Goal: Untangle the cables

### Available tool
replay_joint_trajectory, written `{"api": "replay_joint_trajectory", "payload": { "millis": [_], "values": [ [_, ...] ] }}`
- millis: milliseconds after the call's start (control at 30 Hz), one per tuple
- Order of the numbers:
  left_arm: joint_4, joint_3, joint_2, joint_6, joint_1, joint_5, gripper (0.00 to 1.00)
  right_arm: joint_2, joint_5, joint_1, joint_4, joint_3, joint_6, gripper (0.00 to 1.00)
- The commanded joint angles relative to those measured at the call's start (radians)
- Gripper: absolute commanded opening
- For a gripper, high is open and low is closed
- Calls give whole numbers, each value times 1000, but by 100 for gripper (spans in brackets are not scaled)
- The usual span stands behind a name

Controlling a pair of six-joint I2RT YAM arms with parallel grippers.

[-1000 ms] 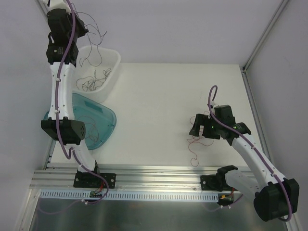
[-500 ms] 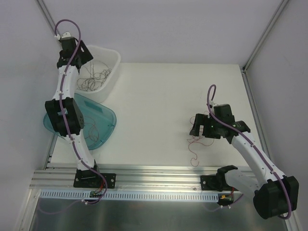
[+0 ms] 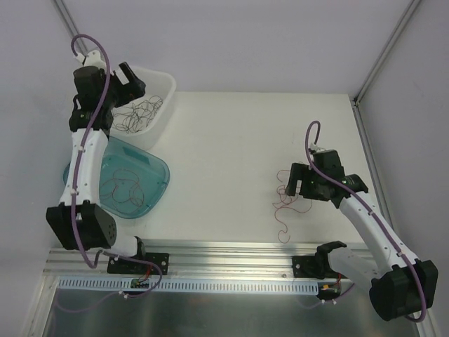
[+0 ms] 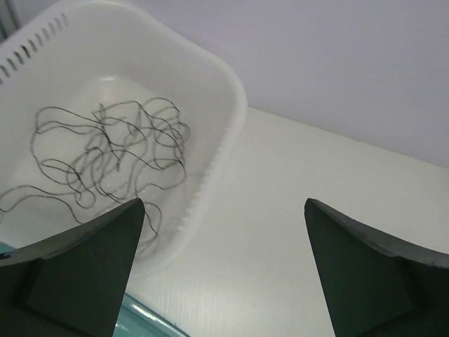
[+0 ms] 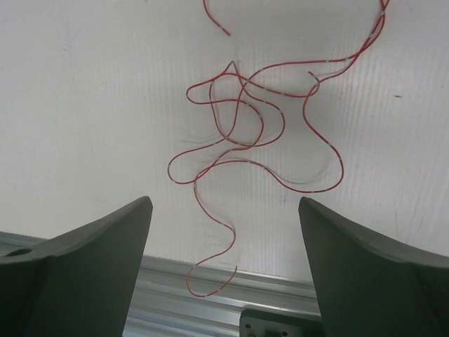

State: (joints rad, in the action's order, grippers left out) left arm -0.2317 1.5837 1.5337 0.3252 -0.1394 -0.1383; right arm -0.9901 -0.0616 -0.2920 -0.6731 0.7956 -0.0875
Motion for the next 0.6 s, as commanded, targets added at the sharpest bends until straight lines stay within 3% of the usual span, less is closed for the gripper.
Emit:
{"api": "replay_joint_trajectory", "payload": {
  "millis": [0,333,533,567],
  "values": [
    [15,-151,-174,-3,89,-124,99,24,106,7,-37,25,-47,89],
    [15,-603,-518,43,466,-201,99,22,229,102,18,-93,-133,74],
    [15,-800,-626,89,615,-196,99,-70,134,154,153,-131,-115,67],
    [15,-835,-633,97,636,-192,99,-88,125,154,170,-133,-109,62]
  ]
}}
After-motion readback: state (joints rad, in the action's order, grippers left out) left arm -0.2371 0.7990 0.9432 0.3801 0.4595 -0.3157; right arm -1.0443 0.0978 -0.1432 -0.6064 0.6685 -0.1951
